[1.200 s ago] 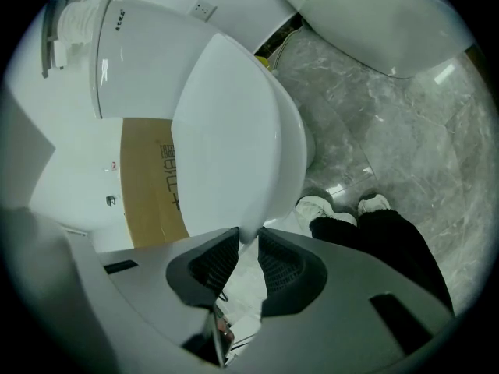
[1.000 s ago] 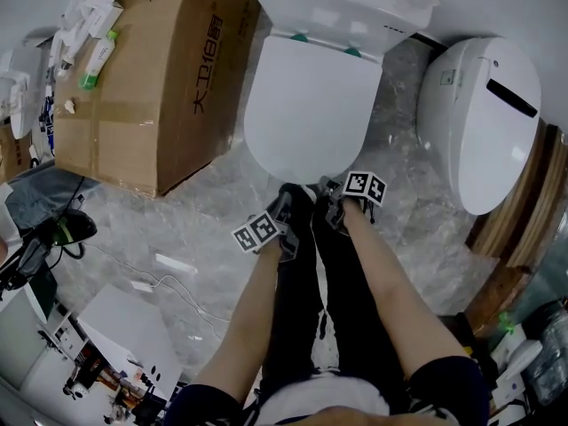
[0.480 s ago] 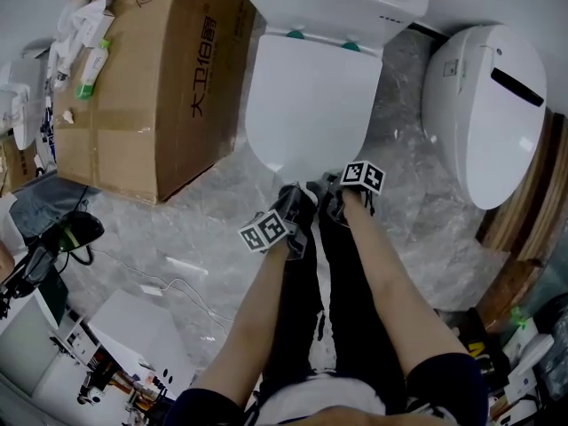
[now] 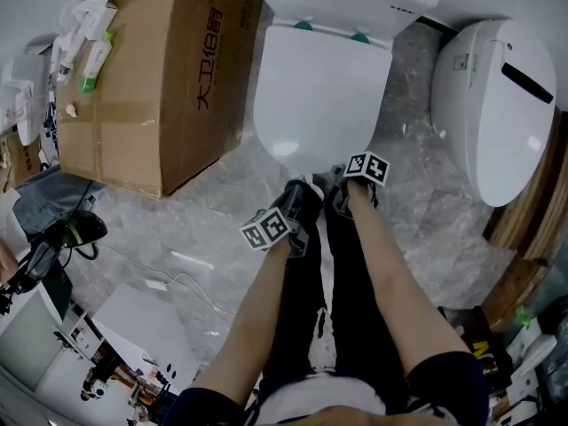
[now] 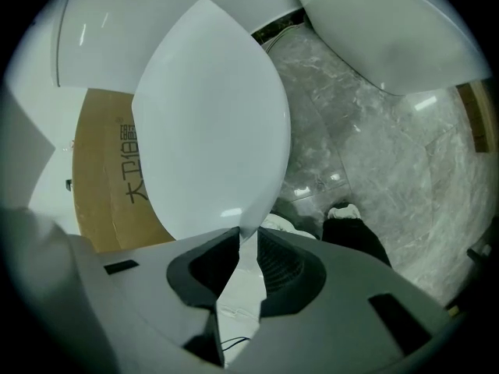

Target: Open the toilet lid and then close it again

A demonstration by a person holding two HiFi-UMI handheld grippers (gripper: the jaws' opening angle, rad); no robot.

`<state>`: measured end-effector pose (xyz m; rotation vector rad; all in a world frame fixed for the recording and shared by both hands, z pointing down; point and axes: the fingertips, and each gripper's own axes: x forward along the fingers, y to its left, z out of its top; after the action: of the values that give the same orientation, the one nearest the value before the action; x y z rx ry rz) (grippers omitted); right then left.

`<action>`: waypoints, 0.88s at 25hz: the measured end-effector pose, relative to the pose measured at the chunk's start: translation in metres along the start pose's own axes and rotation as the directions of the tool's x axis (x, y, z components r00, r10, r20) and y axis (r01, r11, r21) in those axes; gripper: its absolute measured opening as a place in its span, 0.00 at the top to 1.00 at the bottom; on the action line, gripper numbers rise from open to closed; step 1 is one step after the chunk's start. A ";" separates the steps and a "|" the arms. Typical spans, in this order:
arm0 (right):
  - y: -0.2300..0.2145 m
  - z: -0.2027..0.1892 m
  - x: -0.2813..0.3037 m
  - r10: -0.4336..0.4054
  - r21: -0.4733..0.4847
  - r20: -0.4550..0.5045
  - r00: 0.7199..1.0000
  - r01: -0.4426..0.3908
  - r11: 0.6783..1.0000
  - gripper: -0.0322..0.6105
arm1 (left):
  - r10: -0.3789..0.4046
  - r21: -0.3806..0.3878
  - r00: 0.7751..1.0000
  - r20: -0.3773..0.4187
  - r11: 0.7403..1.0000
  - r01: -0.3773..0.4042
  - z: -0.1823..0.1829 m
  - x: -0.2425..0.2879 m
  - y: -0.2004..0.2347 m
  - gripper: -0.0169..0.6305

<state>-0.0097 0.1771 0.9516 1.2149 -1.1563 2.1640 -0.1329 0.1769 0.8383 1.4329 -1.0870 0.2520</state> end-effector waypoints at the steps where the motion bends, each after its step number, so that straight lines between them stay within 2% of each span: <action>1: -0.001 -0.001 -0.002 -0.028 -0.020 -0.001 1.000 0.028 0.999 0.86 | -0.002 -0.002 1.000 0.001 1.000 0.002 0.000 -0.001 0.001 0.96; 2: 0.000 -0.002 -0.004 -0.056 -0.046 -0.002 0.998 0.056 0.997 0.90 | -0.005 -0.004 1.000 0.001 1.000 0.005 -0.001 -0.002 0.002 0.96; 5: 0.007 -0.011 -0.011 -0.083 -0.117 -0.009 0.996 0.082 0.990 0.91 | -0.013 -0.004 1.000 -0.002 1.000 0.013 -0.002 -0.005 -0.003 0.96; 9: 0.029 -0.014 -0.026 -0.025 -0.243 0.064 0.998 0.040 0.969 0.93 | -0.006 0.011 1.000 -0.008 1.000 0.006 -0.001 -0.006 -0.010 0.96; 11: 0.047 -0.014 -0.039 0.050 -0.353 0.141 0.989 0.003 0.936 0.93 | -0.002 0.028 1.000 -0.013 1.000 0.002 0.001 -0.006 -0.015 0.96; 14: 0.076 -0.020 -0.060 0.182 -0.536 0.223 0.958 -0.035 0.843 0.93 | -0.005 0.048 1.000 -0.012 0.999 0.006 0.006 -0.004 -0.026 0.96; 16: 0.091 -0.026 -0.074 0.249 -0.616 0.255 0.934 -0.042 0.787 0.93 | -0.005 0.063 1.000 -0.023 0.998 0.006 0.006 -0.003 -0.035 0.96; 17: 0.094 -0.029 -0.081 0.266 -0.639 0.269 0.926 -0.036 0.768 0.93 | -0.002 0.075 1.000 -0.031 0.997 0.005 0.005 -0.004 -0.038 0.96; 19: 0.097 -0.036 -0.092 0.276 -0.667 0.290 0.916 -0.014 0.745 0.93 | 0.005 0.105 0.999 -0.048 0.995 0.000 0.002 -0.006 -0.044 0.96; 22: 0.098 -0.045 -0.106 0.279 -0.680 0.301 0.912 0.000 0.733 0.94 | 0.012 0.138 0.998 -0.059 0.990 -0.004 -0.001 -0.011 -0.050 0.96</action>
<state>-0.0405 0.1627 0.8046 1.2427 -2.0313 1.3645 -0.1022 0.1729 0.7974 1.5341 -1.0433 0.3798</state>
